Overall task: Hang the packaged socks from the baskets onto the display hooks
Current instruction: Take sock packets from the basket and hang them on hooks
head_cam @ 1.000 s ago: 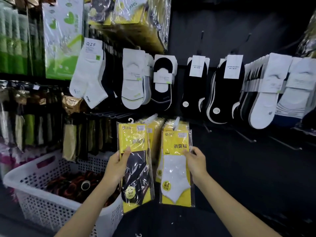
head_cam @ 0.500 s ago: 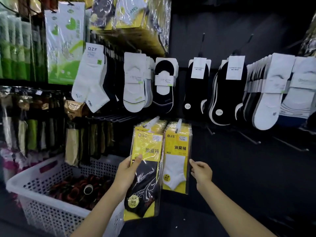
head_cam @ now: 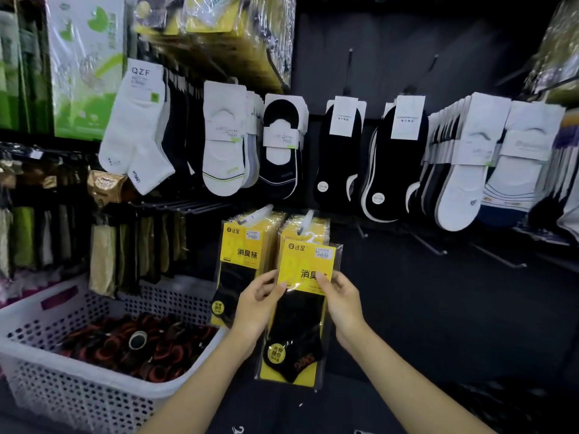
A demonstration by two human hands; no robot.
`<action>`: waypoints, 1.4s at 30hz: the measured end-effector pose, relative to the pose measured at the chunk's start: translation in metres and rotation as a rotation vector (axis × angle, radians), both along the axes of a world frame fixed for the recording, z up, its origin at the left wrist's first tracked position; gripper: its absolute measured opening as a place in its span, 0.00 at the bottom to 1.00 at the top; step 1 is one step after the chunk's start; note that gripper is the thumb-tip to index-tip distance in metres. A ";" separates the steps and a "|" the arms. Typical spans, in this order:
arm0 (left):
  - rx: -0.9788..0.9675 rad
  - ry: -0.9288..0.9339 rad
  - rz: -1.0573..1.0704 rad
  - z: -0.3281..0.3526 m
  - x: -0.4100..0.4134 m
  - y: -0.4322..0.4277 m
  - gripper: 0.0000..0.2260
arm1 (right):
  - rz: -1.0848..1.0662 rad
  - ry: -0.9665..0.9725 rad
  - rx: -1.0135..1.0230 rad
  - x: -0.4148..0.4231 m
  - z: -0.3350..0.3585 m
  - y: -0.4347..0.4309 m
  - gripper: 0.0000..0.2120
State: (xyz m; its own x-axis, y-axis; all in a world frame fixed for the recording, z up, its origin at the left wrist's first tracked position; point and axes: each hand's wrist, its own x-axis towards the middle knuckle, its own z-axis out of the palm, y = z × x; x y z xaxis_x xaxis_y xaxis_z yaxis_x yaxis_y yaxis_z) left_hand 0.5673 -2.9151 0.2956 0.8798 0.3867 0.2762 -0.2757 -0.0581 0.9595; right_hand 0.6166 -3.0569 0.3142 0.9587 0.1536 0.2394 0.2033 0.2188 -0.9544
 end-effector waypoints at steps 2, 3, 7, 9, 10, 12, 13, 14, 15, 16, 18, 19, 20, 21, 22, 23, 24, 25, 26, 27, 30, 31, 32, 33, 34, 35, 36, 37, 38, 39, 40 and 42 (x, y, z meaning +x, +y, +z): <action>0.001 0.016 -0.015 0.001 0.001 0.000 0.19 | -0.019 -0.008 0.001 0.006 0.005 0.001 0.05; -0.004 0.015 -0.015 0.002 0.001 0.000 0.20 | -0.023 -0.017 -0.013 0.009 0.008 0.003 0.05; 0.008 0.005 0.006 0.001 0.007 0.005 0.20 | -0.059 0.028 -0.097 0.024 0.011 0.017 0.03; 0.050 0.019 0.008 -0.002 0.011 0.008 0.21 | -0.087 0.116 -0.088 0.031 0.007 0.023 0.03; 0.072 0.028 0.008 -0.004 0.013 0.010 0.22 | -0.103 0.162 -0.074 0.035 0.005 0.025 0.05; 0.113 0.045 0.007 -0.007 0.019 0.012 0.24 | -0.128 0.240 -0.053 0.041 0.001 0.026 0.09; 0.131 0.051 0.008 -0.009 0.023 0.012 0.24 | -0.138 0.267 -0.045 0.045 -0.001 0.027 0.11; 0.148 0.057 0.009 -0.011 0.027 0.013 0.25 | -0.148 0.281 -0.034 0.048 -0.004 0.028 0.12; 0.161 0.064 0.009 -0.013 0.031 0.014 0.25 | -0.161 0.283 -0.028 0.052 -0.007 0.028 0.12; 0.176 0.075 0.008 -0.016 0.035 0.015 0.25 | -0.182 0.274 -0.031 0.055 -0.010 0.028 0.12; 0.216 0.114 0.006 -0.024 0.043 0.017 0.26 | -0.236 0.250 -0.058 0.060 -0.021 0.024 0.09; 0.236 0.135 0.003 -0.030 0.045 0.018 0.26 | -0.250 0.246 -0.075 0.060 -0.027 0.019 0.07; 0.255 0.153 -0.001 -0.037 0.046 0.018 0.27 | -0.250 0.244 -0.101 0.060 -0.036 0.013 0.05; 0.274 0.166 -0.006 -0.047 0.045 0.017 0.27 | -0.239 0.238 -0.134 0.057 -0.046 0.004 0.04; 0.294 0.175 -0.014 -0.058 0.043 0.016 0.27 | -0.220 0.228 -0.171 0.054 -0.059 -0.006 0.04; 0.312 0.184 -0.024 -0.072 0.039 0.015 0.27 | -0.199 0.220 -0.215 0.050 -0.073 -0.018 0.04; 0.329 0.197 -0.035 -0.088 0.034 0.012 0.27 | -0.176 0.214 -0.264 0.044 -0.090 -0.033 0.06; 0.344 0.223 -0.048 -0.105 0.026 0.008 0.28 | -0.147 0.212 -0.330 0.037 -0.108 -0.048 0.07; 0.356 0.264 -0.064 -0.125 0.017 0.002 0.28 | -0.110 0.216 -0.415 0.028 -0.128 -0.065 0.07; 0.361 0.313 -0.089 -0.147 0.005 -0.006 0.29 | -0.071 0.236 -0.532 0.017 -0.152 -0.083 0.07; 0.341 0.485 -0.201 -0.214 -0.039 -0.044 0.29 | 0.015 0.373 -0.895 -0.025 -0.225 -0.146 0.12; 0.336 0.527 -0.242 -0.235 -0.054 -0.060 0.29 | 0.045 0.418 -0.987 -0.041 -0.249 -0.167 0.13; 0.354 0.564 -0.294 -0.255 -0.068 -0.076 0.27 | 0.098 0.474 -1.080 -0.059 -0.270 -0.188 0.13; 0.388 0.599 -0.360 -0.273 -0.081 -0.091 0.26 | 0.178 0.545 -1.162 -0.076 -0.288 -0.206 0.15; 0.410 0.633 -0.427 -0.288 -0.095 -0.107 0.25 | 0.261 0.641 -1.226 -0.094 -0.303 -0.220 0.20; 0.393 0.667 -0.491 -0.301 -0.108 -0.122 0.24 | 0.326 0.745 -1.243 -0.108 -0.316 -0.230 0.27; 0.348 0.702 -0.551 -0.310 -0.121 -0.134 0.22 | 0.362 0.840 -1.226 -0.120 -0.325 -0.236 0.30; 0.305 0.733 -0.596 -0.317 -0.133 -0.145 0.19 | 0.371 0.885 -1.206 -0.129 -0.331 -0.238 0.32; 0.278 0.764 -0.627 -0.323 -0.145 -0.153 0.17 | 0.369 0.896 -1.187 -0.135 -0.334 -0.237 0.32; 0.262 0.787 -0.647 -0.329 -0.156 -0.159 0.17 | 0.365 0.890 -1.165 -0.137 -0.334 -0.233 0.30; 0.241 0.809 -0.659 -0.336 -0.166 -0.164 0.20 | 0.357 0.890 -1.122 -0.139 -0.335 -0.228 0.26; 0.203 0.852 -0.678 -0.347 -0.187 -0.167 0.28 | 0.366 0.909 -0.977 -0.144 -0.330 -0.210 0.15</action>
